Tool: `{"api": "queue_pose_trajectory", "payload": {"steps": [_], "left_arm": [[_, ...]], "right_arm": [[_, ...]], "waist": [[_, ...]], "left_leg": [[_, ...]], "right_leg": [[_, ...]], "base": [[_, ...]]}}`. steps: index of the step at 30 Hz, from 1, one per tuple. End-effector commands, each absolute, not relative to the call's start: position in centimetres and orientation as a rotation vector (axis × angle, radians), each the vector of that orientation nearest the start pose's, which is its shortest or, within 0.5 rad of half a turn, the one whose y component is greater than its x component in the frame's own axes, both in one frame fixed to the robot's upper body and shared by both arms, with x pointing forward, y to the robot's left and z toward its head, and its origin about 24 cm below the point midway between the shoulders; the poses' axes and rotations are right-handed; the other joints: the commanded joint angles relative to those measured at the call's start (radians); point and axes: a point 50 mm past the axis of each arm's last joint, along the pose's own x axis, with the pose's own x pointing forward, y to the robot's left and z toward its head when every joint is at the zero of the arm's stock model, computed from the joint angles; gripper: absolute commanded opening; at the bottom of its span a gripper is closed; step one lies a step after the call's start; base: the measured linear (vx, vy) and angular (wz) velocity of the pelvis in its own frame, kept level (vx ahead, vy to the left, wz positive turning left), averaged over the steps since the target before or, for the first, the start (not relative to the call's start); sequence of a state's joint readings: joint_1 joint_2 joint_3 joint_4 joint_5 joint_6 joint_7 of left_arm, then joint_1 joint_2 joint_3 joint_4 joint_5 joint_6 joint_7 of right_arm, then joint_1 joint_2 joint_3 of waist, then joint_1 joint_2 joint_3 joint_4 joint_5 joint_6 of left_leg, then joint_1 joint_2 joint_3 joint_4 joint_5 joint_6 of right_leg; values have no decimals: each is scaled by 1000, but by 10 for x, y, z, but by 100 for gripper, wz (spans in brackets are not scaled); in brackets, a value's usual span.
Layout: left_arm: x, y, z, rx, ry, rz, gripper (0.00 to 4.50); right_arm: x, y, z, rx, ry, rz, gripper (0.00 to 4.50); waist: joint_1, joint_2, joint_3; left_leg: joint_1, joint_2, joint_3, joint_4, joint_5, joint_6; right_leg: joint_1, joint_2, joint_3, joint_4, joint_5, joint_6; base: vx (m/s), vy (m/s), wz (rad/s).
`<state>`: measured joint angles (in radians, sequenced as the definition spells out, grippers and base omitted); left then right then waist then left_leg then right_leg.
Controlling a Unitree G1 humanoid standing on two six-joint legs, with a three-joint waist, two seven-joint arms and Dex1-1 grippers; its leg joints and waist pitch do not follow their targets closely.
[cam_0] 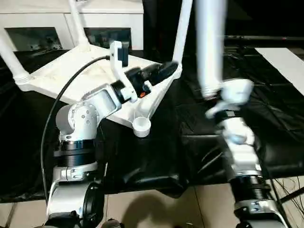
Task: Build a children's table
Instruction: Pick table leg
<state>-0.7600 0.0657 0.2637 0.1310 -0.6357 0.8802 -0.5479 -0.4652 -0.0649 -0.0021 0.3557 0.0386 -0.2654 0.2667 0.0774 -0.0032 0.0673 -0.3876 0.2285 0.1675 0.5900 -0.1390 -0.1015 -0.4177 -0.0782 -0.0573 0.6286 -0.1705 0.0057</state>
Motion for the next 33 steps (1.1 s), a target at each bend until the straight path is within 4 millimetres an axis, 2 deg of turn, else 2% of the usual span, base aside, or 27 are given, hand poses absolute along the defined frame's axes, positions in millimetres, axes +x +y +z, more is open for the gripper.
{"api": "queue_pose_trajectory", "payload": {"steps": [1,2,3,4,6,7,8,9,11,12,14,16,17,20,21,28,33], "left_arm": [[343,97,192,-614,67,-909,450],[343,97,194,-637,56,-906,450],[344,97,194,-660,54,-901,450],[345,96,194,-664,60,-891,450],[348,96,190,-658,77,-854,450],[349,97,189,-663,78,-835,450],[351,97,189,-671,77,-821,450],[352,98,189,-680,73,-809,450],[352,98,189,-688,71,-801,450],[351,99,192,-722,49,-819,421],[349,100,195,-756,32,-832,414],[349,103,198,-790,15,-822,403],[349,103,198,-790,15,-822,375],[350,107,198,-789,10,-797,366],[350,108,199,-787,5,-794,346],[351,114,203,-781,-14,-780,285],[354,125,205,-783,-35,-746,235]], "right_arm": [[326,-103,120,-125,-397,445,267],[325,-98,119,-136,-399,467,267],[324,-95,120,-150,-412,488,267],[323,-92,120,-155,-420,501,267],[321,-89,121,-165,-430,523,267],[321,-88,120,-172,-430,535,267],[320,-86,120,-178,-429,546,267],[320,-86,119,-184,-428,556,267],[320,-85,118,-189,-426,563,267],[320,-83,118,-196,-425,576,267],[321,-82,118,-204,-424,591,267],[323,-78,117,-227,-424,617,267],[323,-78,117,-227,-424,617,267],[324,-73,116,-252,-428,645,267],[324,-70,115,-259,-430,656,267],[324,-69,114,-263,-430,669,267],[323,-72,113,-278,-434,675,267]], "waist": [[-1,-9,-80],[-1,-9,-79],[-2,-19,-80],[1,-14,-81],[4,-13,-80],[6,-17,-80],[7,-25,-79],[9,-21,-78],[8,-22,-79],[8,-38,-79],[12,-34,-79],[12,-41,-78],[12,-39,-78],[12,-40,-78],[13,-39,-77],[15,-38,-77],[11,-35,-77]], "left_leg": [[12,-25,15,-56,-279,21],[11,-24,16,-56,-277,20],[10,-23,16,-55,-274,22],[12,-22,15,-56,-274,22],[14,-22,15,-56,-274,23],[15,-21,15,-57,-278,23],[15,-21,16,-58,-280,23],[15,-20,14,-59,-284,20],[15,-19,13,-60,-286,15],[13,-20,15,-60,-285,18],[12,-20,15,-59,-274,19],[12,-19,15,-60,-276,19],[11,-18,14,-59,-276,18],[13,-18,14,-60,-280,14],[13,-18,13,-60,-282,14],[15,-17,13,-61,-278,13],[16,-17,13,-61,-291,5]], "right_leg": [[53,-23,22,-90,-296,-124],[54,-24,24,-90,-283,-127],[55,-24,24,-87,-270,-133],[55,-25,24,-85,-267,-136],[53,-24,25,-85,-260,-135],[52,-24,26,-85,-256,-131],[52,-23,26,-87,-258,-128],[53,-25,26,-86,-261,-127],[53,-25,26,-85,-249,-128],[56,-26,26,-85,-248,-130],[56,-30,27,-82,-245,-135],[55,-29,26,-83,-242,-138],[55,-29,26,-81,-241,-139],[54,-29,27,-81,-240,-135],[54,-29,27,-81,-239,-136],[55,-29,29,-78,-213,-146],[54,-28,28,-80,-232,-137]], "base": [[0,0,0],[0,0,0],[0,0,0],[0,0,0],[0,0,0],[0,0,0],[0,0,0],[0,0,0],[0,0,0],[0,0,0],[0,0,0],[0,0,0],[0,0,0],[0,0,0],[0,0,0],[0,0,0],[0,0,0]]}}
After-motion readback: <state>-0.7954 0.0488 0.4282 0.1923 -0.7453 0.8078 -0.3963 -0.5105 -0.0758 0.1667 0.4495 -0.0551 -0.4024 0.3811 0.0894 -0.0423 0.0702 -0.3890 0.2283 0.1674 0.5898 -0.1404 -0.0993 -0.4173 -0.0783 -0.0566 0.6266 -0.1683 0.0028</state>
